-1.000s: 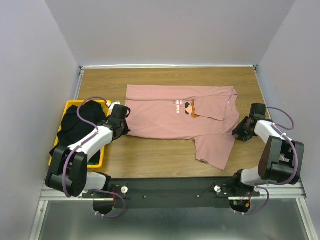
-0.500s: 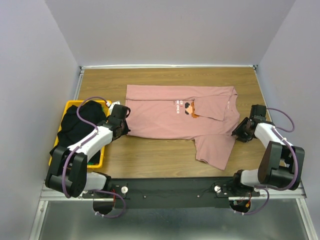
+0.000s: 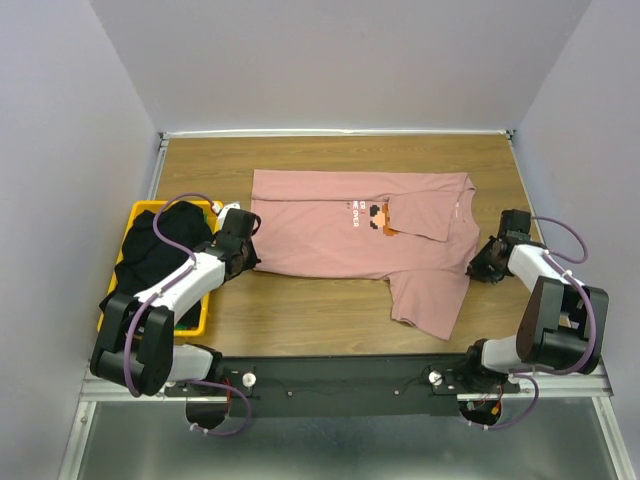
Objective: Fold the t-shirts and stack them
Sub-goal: Fold the tshirt
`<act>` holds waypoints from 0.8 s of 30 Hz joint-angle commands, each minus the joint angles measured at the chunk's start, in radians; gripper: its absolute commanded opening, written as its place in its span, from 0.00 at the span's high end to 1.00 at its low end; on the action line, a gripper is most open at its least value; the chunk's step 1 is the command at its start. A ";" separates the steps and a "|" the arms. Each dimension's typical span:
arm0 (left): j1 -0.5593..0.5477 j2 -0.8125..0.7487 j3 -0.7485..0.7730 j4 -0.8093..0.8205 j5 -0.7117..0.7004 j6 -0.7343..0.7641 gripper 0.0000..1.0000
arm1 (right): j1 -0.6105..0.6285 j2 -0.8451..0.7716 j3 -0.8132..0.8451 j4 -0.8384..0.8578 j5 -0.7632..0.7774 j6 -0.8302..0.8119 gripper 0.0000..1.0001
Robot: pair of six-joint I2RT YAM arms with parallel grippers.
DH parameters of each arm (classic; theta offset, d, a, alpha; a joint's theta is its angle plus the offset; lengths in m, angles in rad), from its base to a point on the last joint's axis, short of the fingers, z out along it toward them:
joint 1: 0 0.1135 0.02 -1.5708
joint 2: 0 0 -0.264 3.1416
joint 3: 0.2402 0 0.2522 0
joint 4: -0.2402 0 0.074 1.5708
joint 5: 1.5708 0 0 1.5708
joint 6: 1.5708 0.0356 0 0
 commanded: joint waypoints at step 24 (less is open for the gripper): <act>0.038 0.123 0.184 -0.003 -0.016 0.084 1.00 | -0.012 0.044 0.327 -0.067 0.043 -0.071 0.99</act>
